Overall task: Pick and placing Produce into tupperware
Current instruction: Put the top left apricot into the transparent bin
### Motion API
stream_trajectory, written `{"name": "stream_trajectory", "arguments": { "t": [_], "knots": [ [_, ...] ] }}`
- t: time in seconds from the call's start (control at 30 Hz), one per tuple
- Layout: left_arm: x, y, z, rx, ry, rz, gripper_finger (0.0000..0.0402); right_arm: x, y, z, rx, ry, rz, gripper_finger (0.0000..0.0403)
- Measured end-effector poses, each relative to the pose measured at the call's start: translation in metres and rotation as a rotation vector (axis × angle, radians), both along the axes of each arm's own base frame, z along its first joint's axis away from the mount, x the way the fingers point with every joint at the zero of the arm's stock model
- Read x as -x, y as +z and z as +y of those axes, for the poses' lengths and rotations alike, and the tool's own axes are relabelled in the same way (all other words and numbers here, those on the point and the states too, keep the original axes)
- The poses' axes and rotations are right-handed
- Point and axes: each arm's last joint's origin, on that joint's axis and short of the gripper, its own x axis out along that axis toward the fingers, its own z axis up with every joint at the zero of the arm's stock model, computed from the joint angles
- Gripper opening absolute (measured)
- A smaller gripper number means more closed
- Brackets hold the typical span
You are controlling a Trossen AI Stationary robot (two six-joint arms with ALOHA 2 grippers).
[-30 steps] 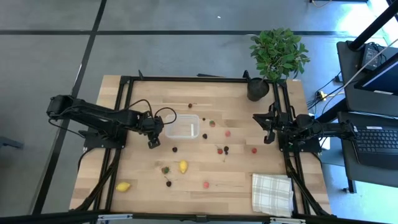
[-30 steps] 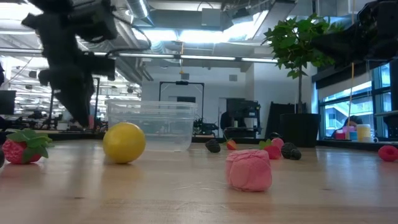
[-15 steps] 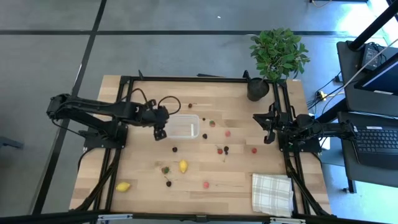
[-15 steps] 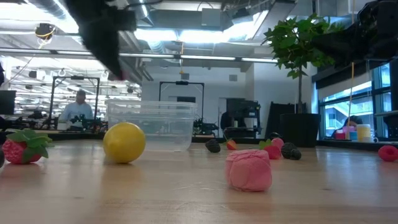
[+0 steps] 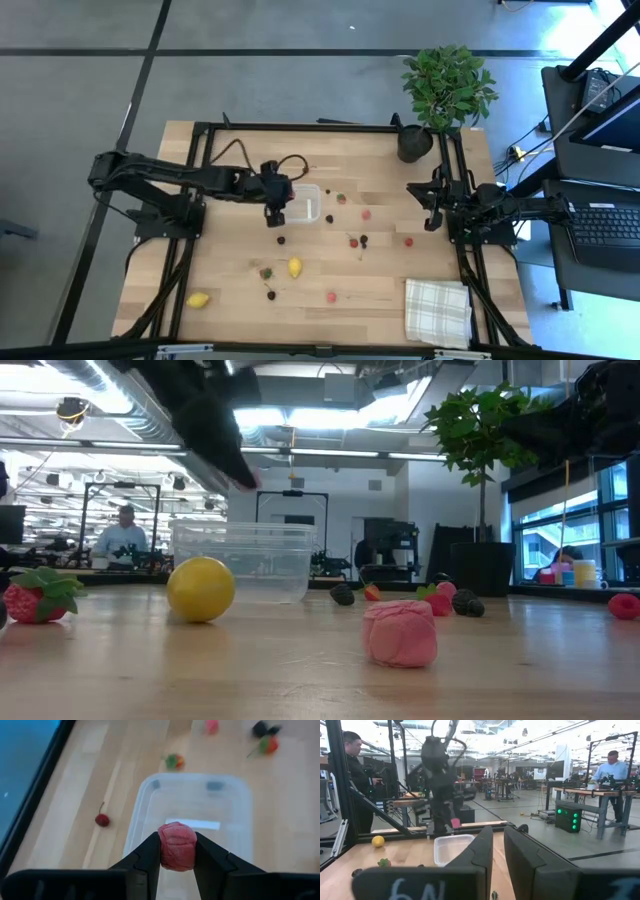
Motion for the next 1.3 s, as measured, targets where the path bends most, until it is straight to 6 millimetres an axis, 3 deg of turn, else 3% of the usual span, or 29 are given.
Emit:
{"name": "stream_trajectory", "arguments": {
  "t": [0.3, 0.57, 1.3],
  "knots": [
    [-0.017, -0.04, 0.02, 0.118, 0.006, 0.15, 0.0092, 0.0, 0.0, 0.0, -0.001, 0.0, 0.0, 0.0051],
    [-0.024, -0.066, 0.023, 0.145, 0.012, 0.242, 0.0092, 0.0, 0.0, 0.0, 0.002, 0.0, 0.002, 0.0051],
    [-0.026, -0.074, 0.023, 0.16, 0.034, 0.268, 0.0092, 0.0, -0.001, 0.0, 0.003, 0.0, 0.008, 0.0051]
  ]
}}
